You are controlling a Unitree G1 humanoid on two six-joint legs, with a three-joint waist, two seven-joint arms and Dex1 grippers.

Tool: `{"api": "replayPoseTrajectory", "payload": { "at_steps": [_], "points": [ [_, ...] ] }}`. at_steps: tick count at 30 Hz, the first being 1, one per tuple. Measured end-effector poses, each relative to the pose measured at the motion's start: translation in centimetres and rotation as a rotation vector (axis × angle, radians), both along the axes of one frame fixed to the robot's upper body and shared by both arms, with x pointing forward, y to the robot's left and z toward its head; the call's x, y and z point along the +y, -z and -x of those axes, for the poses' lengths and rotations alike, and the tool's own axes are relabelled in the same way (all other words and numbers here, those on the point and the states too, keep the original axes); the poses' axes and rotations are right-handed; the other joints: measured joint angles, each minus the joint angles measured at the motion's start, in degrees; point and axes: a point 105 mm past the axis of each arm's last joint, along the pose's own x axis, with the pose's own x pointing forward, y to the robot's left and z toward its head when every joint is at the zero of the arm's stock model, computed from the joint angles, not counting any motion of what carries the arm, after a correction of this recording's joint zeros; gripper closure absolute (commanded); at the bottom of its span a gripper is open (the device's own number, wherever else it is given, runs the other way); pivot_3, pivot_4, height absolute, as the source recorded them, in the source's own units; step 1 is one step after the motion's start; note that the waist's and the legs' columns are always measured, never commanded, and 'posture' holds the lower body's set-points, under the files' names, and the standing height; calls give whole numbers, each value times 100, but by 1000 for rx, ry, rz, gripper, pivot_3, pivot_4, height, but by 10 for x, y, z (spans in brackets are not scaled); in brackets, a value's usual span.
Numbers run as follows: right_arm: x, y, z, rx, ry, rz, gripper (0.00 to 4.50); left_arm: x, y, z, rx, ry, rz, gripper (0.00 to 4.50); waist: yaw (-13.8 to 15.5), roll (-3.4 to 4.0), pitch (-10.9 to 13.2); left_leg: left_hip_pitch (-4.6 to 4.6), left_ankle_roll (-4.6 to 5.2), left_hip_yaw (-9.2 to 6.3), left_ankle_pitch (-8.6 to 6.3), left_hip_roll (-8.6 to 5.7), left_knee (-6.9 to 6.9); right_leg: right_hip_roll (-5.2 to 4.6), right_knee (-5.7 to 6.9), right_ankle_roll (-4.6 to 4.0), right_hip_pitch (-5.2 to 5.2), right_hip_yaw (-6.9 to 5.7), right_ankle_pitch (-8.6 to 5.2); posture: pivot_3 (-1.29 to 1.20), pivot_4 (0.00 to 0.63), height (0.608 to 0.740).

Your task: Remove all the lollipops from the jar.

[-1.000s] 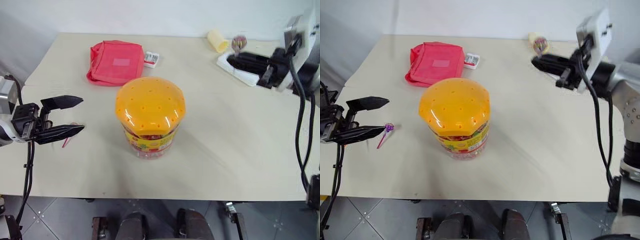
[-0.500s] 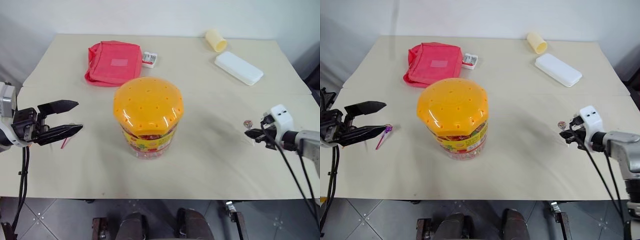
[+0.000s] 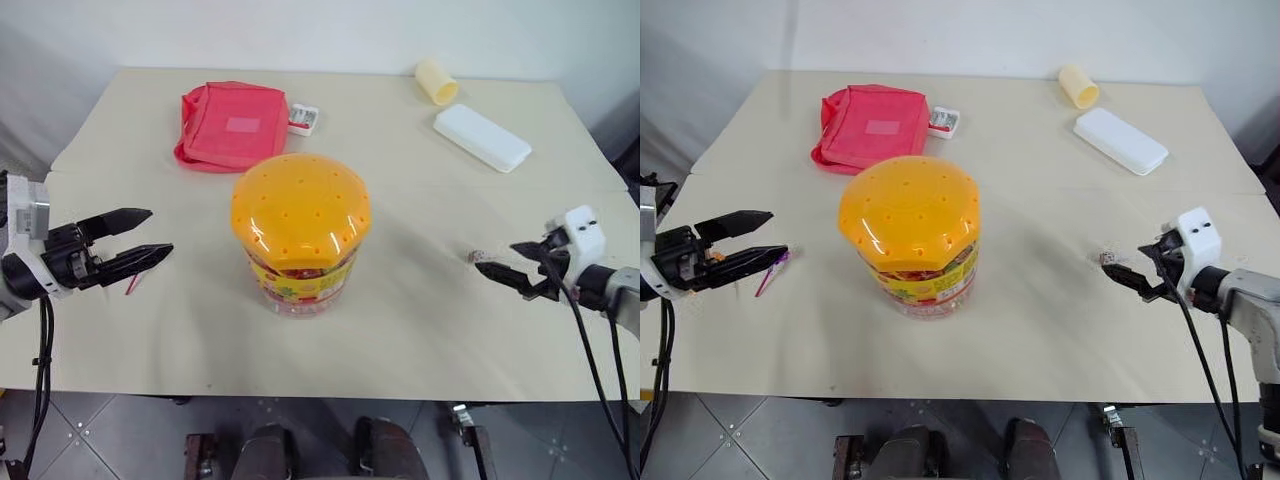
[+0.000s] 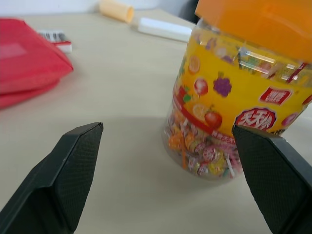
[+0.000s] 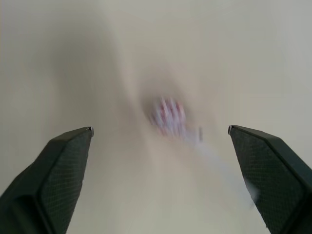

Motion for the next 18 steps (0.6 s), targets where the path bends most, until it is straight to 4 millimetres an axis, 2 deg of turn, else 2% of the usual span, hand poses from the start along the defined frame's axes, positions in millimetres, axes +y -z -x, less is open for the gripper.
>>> {"api": "replayPoseTrajectory", "payload": {
  "at_steps": [3,5,6,9,12,15,18],
  "points": [
    [31,-23,18,-112,-206,-14,33,1,3,1,9,-3,-6,0,-2,-2,-1,3,0,-1,0,1,1,1,0,0,4,0,0,0,150,740],
    [49,-21,29,-132,-332,9,33,0,4,0,8,-7,1,0,-2,-3,-2,6,0,-1,-1,0,1,0,0,0,7,1,0,0,150,740],
    [58,-13,34,-122,-405,38,33,0,5,-1,6,-10,8,0,5,-5,-3,7,0,-1,-1,-1,1,0,-1,0,9,1,0,0,150,740],
    [82,33,51,-17,-619,121,33,-1,11,-2,11,-19,21,0,26,-11,-6,9,2,0,-3,-4,4,-4,-1,1,11,3,1,0,150,740],
    [91,51,39,-46,-627,105,33,-10,18,2,-8,-13,20,0,-8,-14,-8,12,2,-2,-2,-3,8,-3,0,2,13,5,2,0,150,740],
    [91,54,28,-73,-584,83,33,-21,27,8,-4,-11,16,0,-13,-13,-8,13,1,-15,-2,1,7,-1,1,2,10,8,2,0,150,740],
    [90,56,25,-87,-561,76,33,-26,35,14,-1,-30,14,0,-8,-14,-8,14,2,-17,-2,0,6,-2,1,2,12,9,2,0,150,740]
  ]
}}
